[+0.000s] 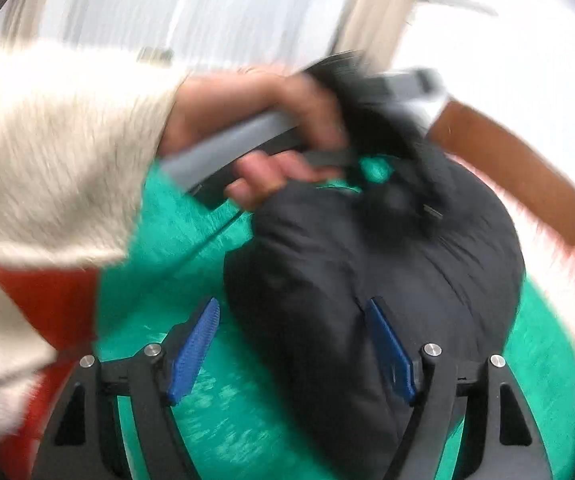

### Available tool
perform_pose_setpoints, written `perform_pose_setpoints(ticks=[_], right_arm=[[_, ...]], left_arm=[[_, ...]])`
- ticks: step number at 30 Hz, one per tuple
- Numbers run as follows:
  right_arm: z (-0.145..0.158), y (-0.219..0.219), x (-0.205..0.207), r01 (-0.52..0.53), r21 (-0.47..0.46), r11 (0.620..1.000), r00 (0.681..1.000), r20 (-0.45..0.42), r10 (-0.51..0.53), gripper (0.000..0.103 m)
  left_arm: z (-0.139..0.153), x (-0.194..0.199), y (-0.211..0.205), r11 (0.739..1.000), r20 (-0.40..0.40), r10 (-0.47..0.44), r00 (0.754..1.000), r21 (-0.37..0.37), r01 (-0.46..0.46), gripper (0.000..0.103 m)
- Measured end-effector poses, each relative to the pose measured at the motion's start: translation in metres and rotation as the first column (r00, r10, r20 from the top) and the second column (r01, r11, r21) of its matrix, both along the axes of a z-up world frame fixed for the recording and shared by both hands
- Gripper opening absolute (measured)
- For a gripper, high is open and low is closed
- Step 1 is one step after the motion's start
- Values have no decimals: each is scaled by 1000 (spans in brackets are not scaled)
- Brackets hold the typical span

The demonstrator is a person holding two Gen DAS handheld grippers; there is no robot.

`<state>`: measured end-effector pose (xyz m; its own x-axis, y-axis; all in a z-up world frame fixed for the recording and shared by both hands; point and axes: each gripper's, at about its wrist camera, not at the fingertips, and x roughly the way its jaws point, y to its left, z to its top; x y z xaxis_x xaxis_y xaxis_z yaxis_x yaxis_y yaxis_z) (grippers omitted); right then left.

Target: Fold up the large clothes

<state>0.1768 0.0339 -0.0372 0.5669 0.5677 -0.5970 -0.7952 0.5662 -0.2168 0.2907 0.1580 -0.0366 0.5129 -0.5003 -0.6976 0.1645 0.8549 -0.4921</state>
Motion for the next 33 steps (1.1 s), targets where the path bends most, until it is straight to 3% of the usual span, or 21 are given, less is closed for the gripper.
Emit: perform_pose_setpoints(ticks=[3, 6, 10, 13, 16, 20, 24, 27, 32, 33], right_arm=[[35, -41, 45, 146, 164, 976, 986, -100, -131, 76], [70, -59, 119, 338, 284, 897, 936, -202, -288, 84], [82, -32, 196, 397, 317, 861, 911, -253, -327, 84], [40, 12, 254, 423, 191, 886, 888, -283, -363, 84], [-33, 39, 299, 485, 13, 874, 811, -381, -444, 90], [-57, 32, 310, 533, 48, 845, 783, -407, -470, 94], [-67, 30, 316, 548, 49, 835, 782, -384, -490, 96], [-76, 27, 323, 555, 45, 830, 780, -375, -501, 96], [-58, 24, 307, 518, 47, 854, 803, -369, -467, 96], [-51, 21, 299, 506, 44, 862, 812, -361, -458, 96]], left_arm=[[-16, -15, 23, 998, 1, 57, 998, -26, -57, 42], [-28, -28, 39, 993, -11, 95, 995, -67, -95, 44], [-38, -30, 49, 989, -17, 104, 994, -105, -105, 45], [-45, -29, 46, 988, -14, 106, 994, -111, -107, 46], [-53, -27, 48, 988, -11, 122, 992, -94, -123, 46], [-69, -13, 54, 981, -18, 136, 991, -137, -137, 46], [-87, -1, 53, 976, -8, 139, 990, -168, -139, 46], [-86, 2, 44, 981, -18, 151, 988, -121, -153, 46], [-71, -3, 45, 986, -61, 130, 990, -99, -136, 49], [-63, -8, 48, 986, -68, 135, 988, -88, -141, 59]])
